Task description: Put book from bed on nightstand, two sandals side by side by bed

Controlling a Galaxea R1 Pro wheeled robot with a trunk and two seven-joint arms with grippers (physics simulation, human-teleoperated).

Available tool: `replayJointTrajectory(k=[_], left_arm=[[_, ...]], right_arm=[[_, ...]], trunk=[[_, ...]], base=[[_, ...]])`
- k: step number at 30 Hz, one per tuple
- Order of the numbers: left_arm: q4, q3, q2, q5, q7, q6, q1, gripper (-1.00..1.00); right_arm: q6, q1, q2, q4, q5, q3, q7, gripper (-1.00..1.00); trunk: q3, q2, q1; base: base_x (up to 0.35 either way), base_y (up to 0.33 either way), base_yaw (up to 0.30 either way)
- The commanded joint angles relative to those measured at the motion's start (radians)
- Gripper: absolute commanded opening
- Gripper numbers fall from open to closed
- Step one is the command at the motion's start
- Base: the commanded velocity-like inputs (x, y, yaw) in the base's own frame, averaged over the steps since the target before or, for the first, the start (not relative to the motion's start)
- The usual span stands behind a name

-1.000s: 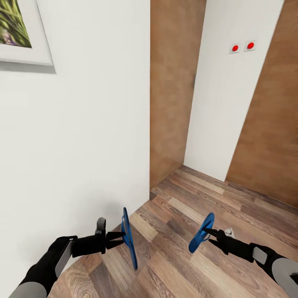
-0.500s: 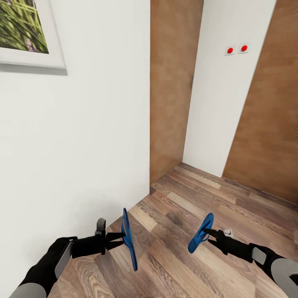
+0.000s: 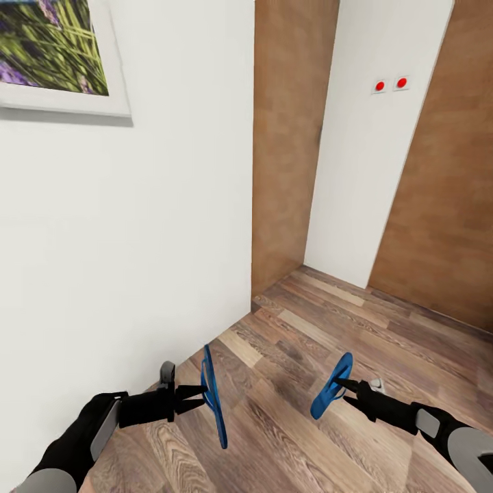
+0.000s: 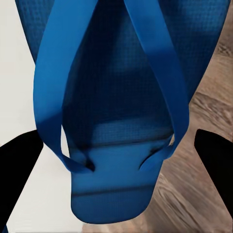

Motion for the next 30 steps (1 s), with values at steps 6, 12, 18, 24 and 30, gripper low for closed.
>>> replayJointTrajectory(k=[6,12,18,24,30], left_arm=[[0.001,0.000,0.000,0.004,-0.001,0.008,0.000,-1.00],[0.003,0.001,0.000,0.004,-0.001,0.008,0.001,-1.00],[0.004,0.001,0.000,0.004,-0.001,0.008,0.001,-1.00],[0.005,0.001,0.000,0.004,-0.002,0.008,0.001,-1.00],[0.009,0.001,0.001,0.004,-0.002,0.008,0.001,-1.00]], right_arm=[[0.008,-0.001,0.000,0.003,-0.011,0.005,0.005,-1.00],[0.007,-0.001,0.000,0.003,-0.011,0.005,0.005,-1.00],[0.001,-0.001,0.001,0.003,-0.010,0.007,0.005,-1.00],[-0.024,-0.001,0.004,0.003,-0.006,0.006,0.005,-1.00],[-0.028,-0.001,0.005,0.003,-0.006,0.005,0.006,-1.00]], trunk=[[-0.003,0.000,-0.001],[-0.005,0.000,-0.001],[-0.006,0.000,-0.001],[-0.006,0.000,-0.001],[-0.008,0.000,-0.001]], base=[[-0.119,0.000,0.198],[-0.021,0.000,0.203],[-0.115,-0.012,0.063],[-0.234,-0.089,0.004],[-0.242,-0.101,0.028]])
